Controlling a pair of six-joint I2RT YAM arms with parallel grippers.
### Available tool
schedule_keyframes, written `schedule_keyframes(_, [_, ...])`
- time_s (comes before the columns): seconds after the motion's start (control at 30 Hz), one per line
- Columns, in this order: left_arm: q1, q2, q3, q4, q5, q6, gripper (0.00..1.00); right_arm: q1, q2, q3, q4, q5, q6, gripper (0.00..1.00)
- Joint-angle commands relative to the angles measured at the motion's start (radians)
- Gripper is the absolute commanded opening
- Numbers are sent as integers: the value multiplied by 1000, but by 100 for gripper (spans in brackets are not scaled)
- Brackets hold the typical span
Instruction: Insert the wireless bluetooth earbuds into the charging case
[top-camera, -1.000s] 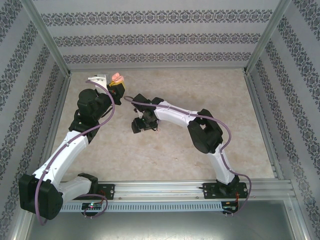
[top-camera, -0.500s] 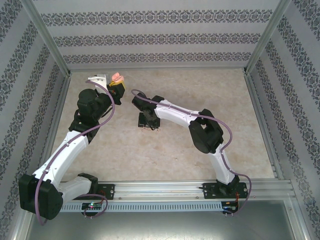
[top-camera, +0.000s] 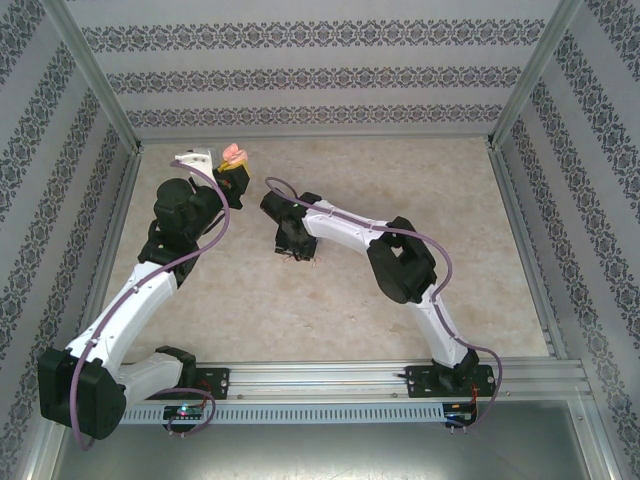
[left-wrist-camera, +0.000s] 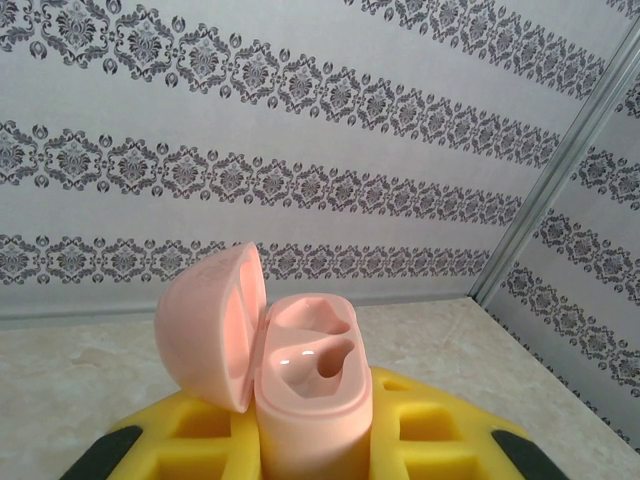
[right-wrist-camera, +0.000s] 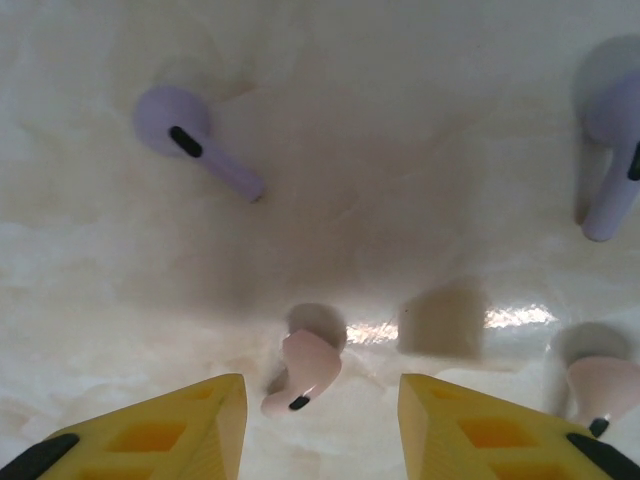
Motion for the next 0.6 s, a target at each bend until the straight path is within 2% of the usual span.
schedule_keyframes(0.0, [2, -20, -14, 70, -13, -16, 0, 11, 38, 46, -44, 9, 32, 43])
schedule_keyframes(0.57, [2, -27, -32, 88, -22, -11, 0, 23, 98, 122, -101, 17, 2, 34])
